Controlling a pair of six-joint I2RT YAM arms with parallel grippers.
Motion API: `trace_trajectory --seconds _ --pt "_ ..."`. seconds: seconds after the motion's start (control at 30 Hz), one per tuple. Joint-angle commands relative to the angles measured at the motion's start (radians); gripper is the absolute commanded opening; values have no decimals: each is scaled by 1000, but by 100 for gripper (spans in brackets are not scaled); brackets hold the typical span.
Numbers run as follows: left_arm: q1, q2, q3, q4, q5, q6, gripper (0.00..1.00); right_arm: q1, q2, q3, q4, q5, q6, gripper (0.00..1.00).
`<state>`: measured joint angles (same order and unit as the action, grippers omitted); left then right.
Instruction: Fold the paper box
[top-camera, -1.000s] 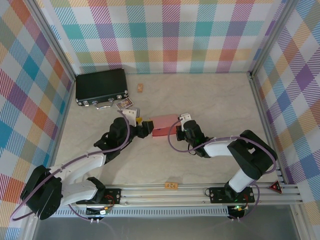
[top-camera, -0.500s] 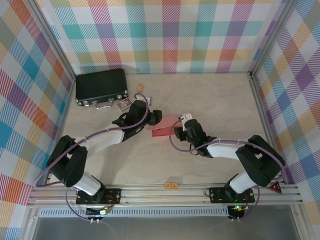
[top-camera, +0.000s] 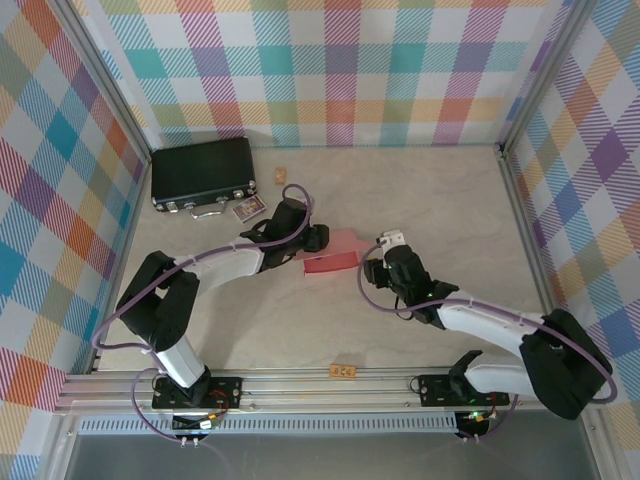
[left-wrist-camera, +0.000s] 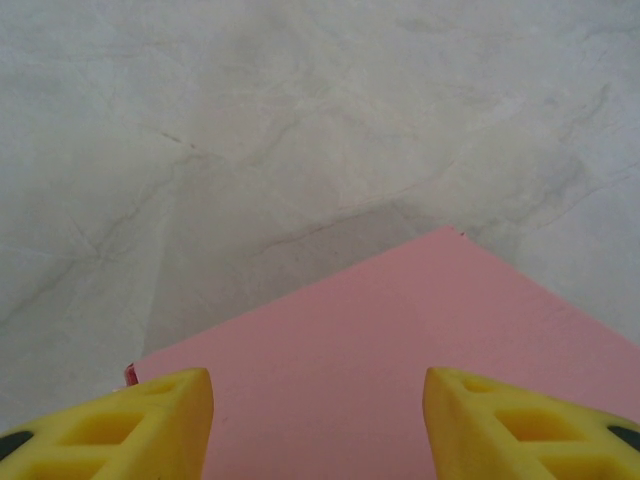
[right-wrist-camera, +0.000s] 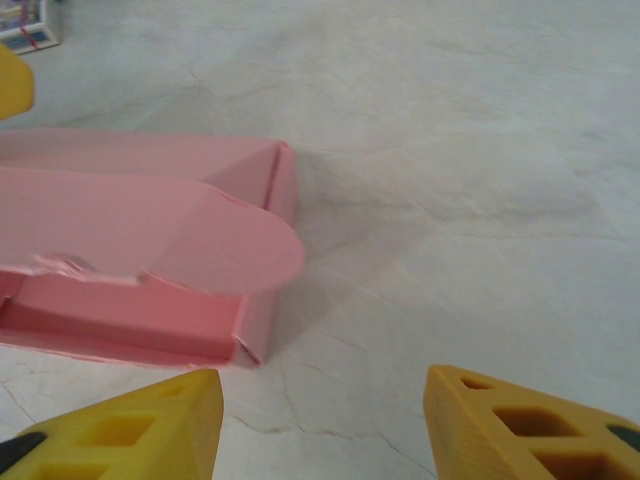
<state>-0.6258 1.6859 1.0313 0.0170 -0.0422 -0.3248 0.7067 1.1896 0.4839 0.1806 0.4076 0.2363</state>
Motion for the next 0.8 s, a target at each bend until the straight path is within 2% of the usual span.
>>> trace_trajectory --seconds 0.0,0.17,0.33,0.53,0.77 --pt "2 22 36 -33 20 -5 57 5 -71 -19 -120 101 51 56" --pt "-1 45 28 -48 28 -6 57 -18 -137 -10 -191 146 70 56" --pt "-12 51 4 -45 30 9 57 -67 -126 43 -257 137 77 56" --pt "-20 63 -10 -43 29 30 57 -129 -62 127 -229 -35 32 56" --pt "-22 85 -17 -39 31 36 57 -141 120 286 -218 -272 -35 56"
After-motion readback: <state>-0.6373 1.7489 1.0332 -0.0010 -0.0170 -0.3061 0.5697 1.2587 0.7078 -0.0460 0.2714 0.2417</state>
